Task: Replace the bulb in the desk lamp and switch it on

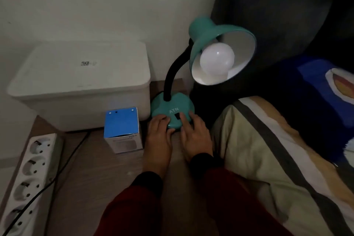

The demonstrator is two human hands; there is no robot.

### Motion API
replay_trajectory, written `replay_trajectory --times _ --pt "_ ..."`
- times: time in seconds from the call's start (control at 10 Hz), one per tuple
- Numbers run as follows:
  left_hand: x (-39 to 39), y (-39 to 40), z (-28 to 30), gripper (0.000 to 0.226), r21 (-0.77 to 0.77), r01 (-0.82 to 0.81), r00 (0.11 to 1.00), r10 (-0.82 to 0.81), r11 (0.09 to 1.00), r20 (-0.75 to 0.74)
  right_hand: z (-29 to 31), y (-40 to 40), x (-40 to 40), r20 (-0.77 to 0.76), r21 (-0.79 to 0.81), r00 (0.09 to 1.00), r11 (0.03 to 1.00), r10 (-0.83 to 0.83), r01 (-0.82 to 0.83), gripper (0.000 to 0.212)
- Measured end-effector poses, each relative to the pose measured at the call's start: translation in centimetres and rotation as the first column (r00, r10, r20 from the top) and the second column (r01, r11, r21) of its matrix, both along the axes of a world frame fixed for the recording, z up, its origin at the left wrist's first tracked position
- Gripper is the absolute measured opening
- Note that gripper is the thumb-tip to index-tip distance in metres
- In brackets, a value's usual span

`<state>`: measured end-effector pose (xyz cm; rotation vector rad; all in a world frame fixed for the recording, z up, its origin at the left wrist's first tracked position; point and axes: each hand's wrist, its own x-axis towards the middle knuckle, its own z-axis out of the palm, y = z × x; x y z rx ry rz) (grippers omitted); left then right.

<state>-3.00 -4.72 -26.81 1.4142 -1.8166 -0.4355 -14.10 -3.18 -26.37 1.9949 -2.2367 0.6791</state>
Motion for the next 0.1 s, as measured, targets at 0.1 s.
replay_trajectory --times 0.1 --pt "0.08 0.06 0.02 0.030 -0.020 -0.008 1.000 0.008 1.000 0.009 -0.39 0.16 0.01 0.025 -0.067 0.999 0.997 -0.022 0.024 0.042"
